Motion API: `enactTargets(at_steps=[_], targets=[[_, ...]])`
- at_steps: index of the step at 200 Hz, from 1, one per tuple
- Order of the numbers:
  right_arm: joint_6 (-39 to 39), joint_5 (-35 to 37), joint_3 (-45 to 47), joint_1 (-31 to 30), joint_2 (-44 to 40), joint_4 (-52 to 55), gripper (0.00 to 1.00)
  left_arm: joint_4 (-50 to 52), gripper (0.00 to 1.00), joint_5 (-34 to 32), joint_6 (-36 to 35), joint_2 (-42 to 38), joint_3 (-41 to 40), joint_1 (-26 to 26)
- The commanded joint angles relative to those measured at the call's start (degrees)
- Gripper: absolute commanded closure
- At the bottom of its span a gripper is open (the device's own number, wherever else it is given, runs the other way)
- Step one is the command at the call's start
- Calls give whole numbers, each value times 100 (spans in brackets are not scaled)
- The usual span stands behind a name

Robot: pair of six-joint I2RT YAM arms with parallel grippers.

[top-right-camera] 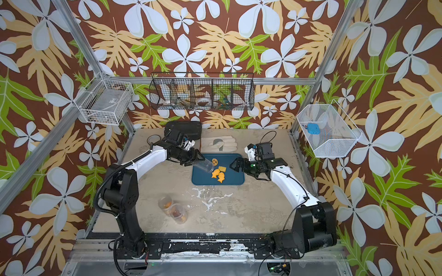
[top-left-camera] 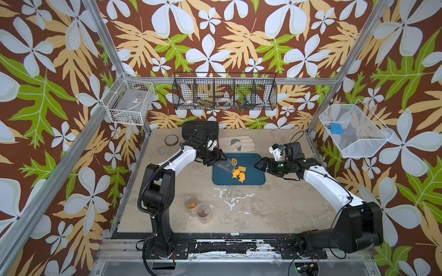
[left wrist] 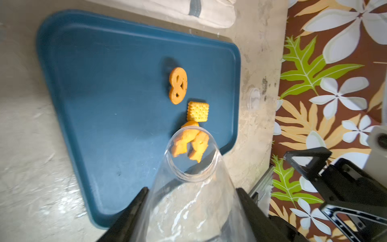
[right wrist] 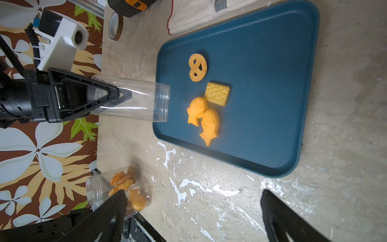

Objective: Pour the cookies out of the jar
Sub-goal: Pour the cookies in the jar onto the tray, then place the jar at the center of the board.

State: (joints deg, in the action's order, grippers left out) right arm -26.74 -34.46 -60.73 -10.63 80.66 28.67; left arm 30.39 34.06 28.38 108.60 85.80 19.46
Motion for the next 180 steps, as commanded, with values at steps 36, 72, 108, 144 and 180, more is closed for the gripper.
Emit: enactTargets(at_steps=[36, 72, 108, 144, 180], targets=[[-33, -67, -83, -11, -42, -47, 0, -280, 55, 582, 254, -392, -193, -148], [-247, -634, -299, -17, -80, -119, 0, -1181, 55, 1127, 1152, -996, -892, -143], [-901, -1406, -637, -31, -168, -543, 0, -3257, 55, 1573, 3167, -2015, -1977, -136], [-1511, -2032, -922, -111, -229, -1074, 0, -6714, 54, 1724, 6168, -2747, -3238, -145], [-1930, -2510, -1317, -520, -208, -1652, 0, -8685, 53, 1816, 7609, -2882, -3936, -136]])
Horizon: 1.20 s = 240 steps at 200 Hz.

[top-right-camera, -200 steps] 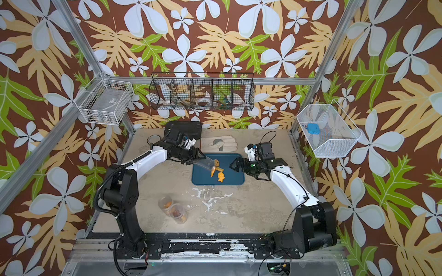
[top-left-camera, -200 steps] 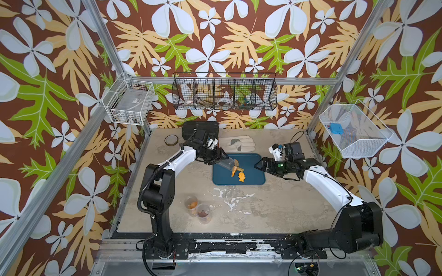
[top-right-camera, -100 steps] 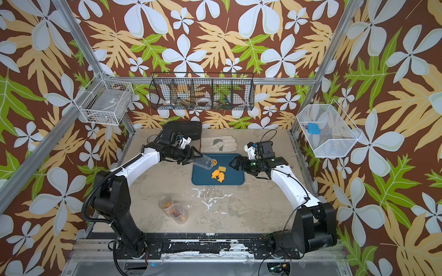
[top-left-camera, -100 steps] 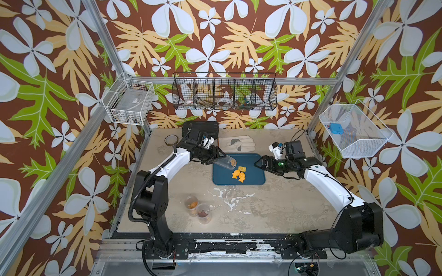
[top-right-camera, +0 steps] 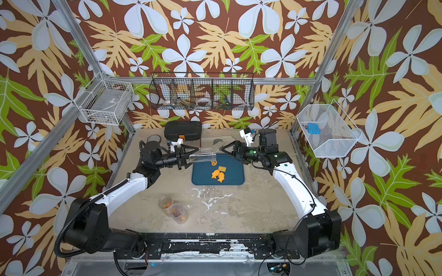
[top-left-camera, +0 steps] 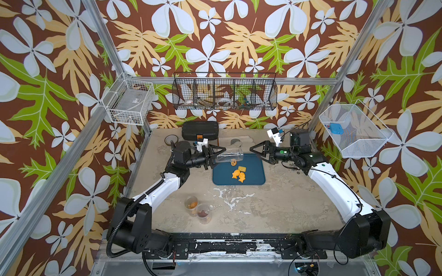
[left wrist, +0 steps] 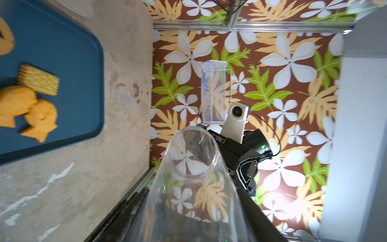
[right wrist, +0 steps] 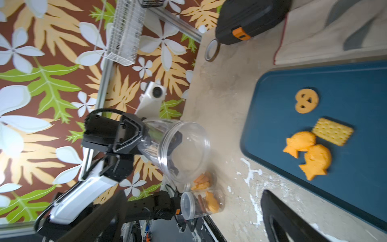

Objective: Pour the cookies out of the jar
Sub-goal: Place the jar at the center of the board.

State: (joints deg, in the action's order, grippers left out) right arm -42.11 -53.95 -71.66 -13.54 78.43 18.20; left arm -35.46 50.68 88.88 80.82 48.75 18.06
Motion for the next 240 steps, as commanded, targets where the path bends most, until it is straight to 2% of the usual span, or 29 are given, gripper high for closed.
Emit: enactTargets(at_steps=[1, 24, 50, 115, 240], targets=[[-394, -571, -234, -237, 23, -610, 0, -2093, 53, 158, 1552, -103, -233, 4], [-281, -561, -487, -449, 137, -402, 0, -1877, 53, 232, 1336, -162, -257, 27], [-178, -458, -390, -461, 190, -220, 0, -2052, 53, 228, 1453, -180, -301, 24], [-595, -726, -319, -653, 270, -840, 2, -2088, 53, 285, 1444, -139, -222, 101], [-1106, -827, -236, -660, 387, -1360, 15, -2123, 53, 329, 1435, -19, -138, 197]])
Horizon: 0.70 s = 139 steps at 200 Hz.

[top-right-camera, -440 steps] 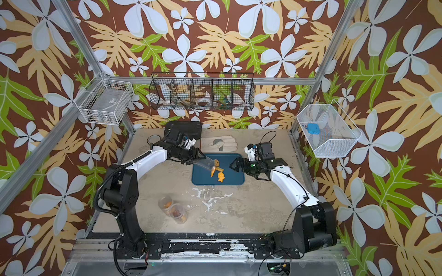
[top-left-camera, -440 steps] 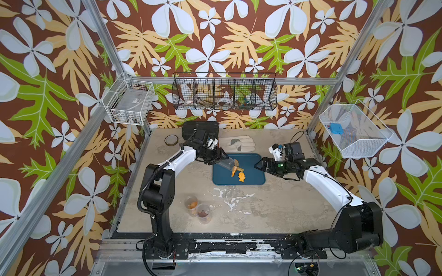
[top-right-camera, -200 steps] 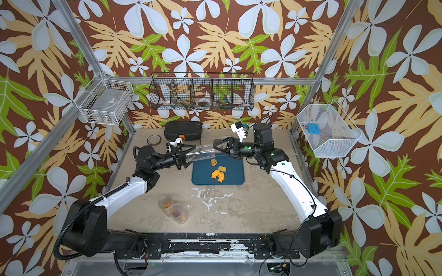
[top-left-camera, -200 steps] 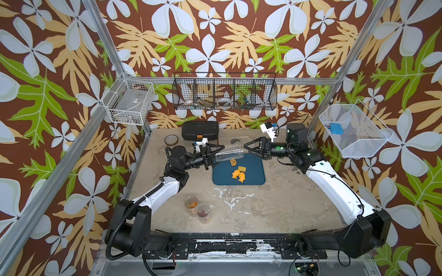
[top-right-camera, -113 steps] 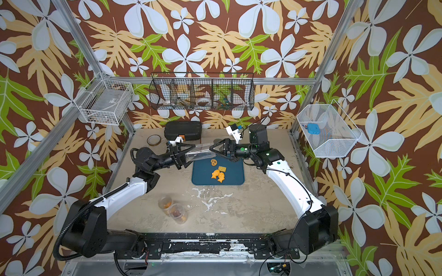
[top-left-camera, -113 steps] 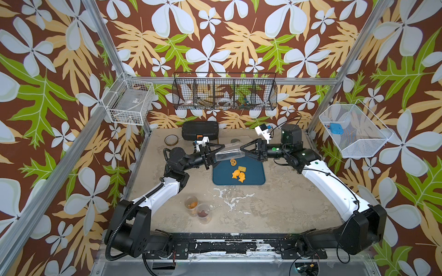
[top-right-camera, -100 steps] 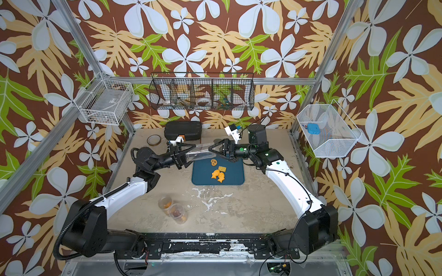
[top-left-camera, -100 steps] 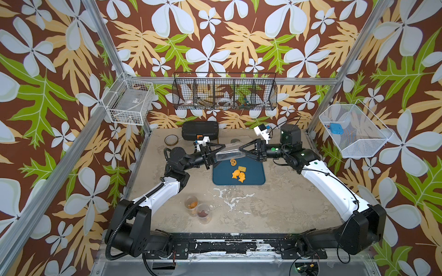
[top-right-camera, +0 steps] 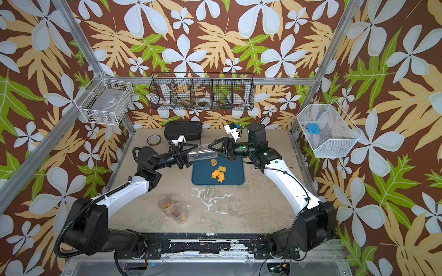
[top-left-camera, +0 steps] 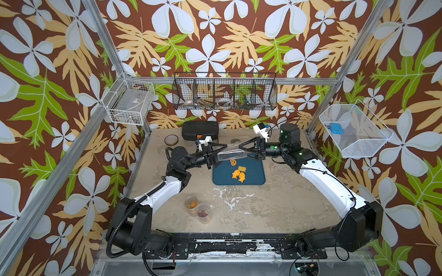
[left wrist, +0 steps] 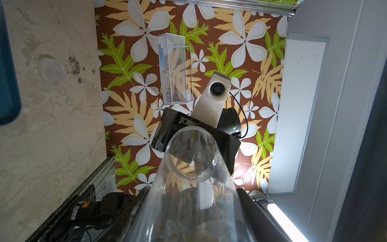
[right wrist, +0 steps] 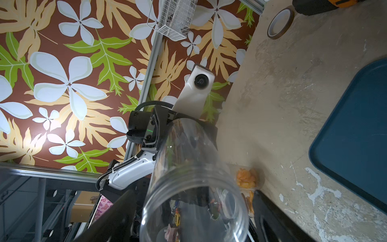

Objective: Pour the cookies out of the jar
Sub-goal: Place the jar at the center of the board.

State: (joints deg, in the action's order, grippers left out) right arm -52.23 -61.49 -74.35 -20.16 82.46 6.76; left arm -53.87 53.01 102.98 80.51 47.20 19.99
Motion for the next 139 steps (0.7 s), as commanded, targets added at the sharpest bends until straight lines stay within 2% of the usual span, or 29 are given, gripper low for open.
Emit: enactTargets(at_steps=[1, 34, 100, 139], targets=[[-99, -73, 42, 3, -21, -218, 15, -282, 53, 95, 23, 19, 17, 5], [-189, -95, 155, 4, -78, -314, 19, -282, 53, 90, 21, 47, 43, 13], [-446, -143, 152, -27, -87, -553, 20, -256, 53, 95, -6, 98, 94, 67], [-480, -143, 184, -48, -88, -562, 25, -256, 53, 95, 2, 105, 105, 84]])
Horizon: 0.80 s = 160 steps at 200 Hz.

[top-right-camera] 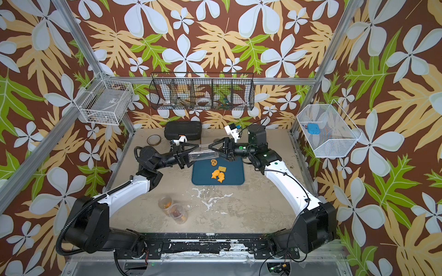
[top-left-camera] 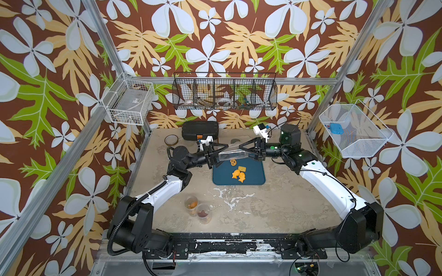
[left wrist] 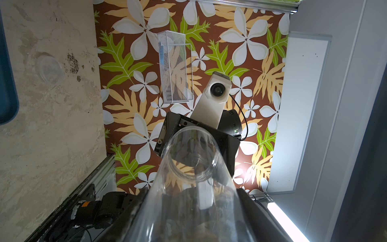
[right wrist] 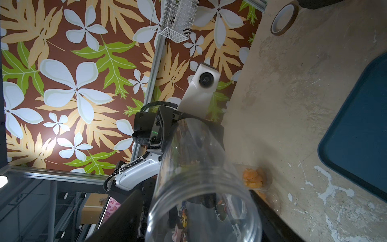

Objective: Pour the cookies out of the jar
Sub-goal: Place the jar at the center of the board.

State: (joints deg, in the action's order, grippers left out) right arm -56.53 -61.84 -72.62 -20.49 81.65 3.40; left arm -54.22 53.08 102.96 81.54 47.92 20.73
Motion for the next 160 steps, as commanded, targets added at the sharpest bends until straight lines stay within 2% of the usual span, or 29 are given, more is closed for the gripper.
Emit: enactTargets(at_steps=[1, 73, 110, 121, 137, 160], targets=[[-50, -108, 7, -16, -8, -221, 25, -225, 53, 89, 5, 7, 33, 14], [-24, 13, 75, -13, 2, -155, 35, -256, 49, 96, 50, 39, 46, 10], [40, 80, 45, -8, 18, -62, 37, -248, 34, 102, 58, 20, 31, 3], [93, 111, 38, -14, 18, 29, 37, -247, 24, 99, 70, 13, 7, 4], [167, 146, 49, -4, 18, 131, 38, -287, 1, 97, 105, 11, -19, 1], [211, 189, 106, 45, 9, 208, 39, -300, 0, 75, 137, 16, -20, -8]])
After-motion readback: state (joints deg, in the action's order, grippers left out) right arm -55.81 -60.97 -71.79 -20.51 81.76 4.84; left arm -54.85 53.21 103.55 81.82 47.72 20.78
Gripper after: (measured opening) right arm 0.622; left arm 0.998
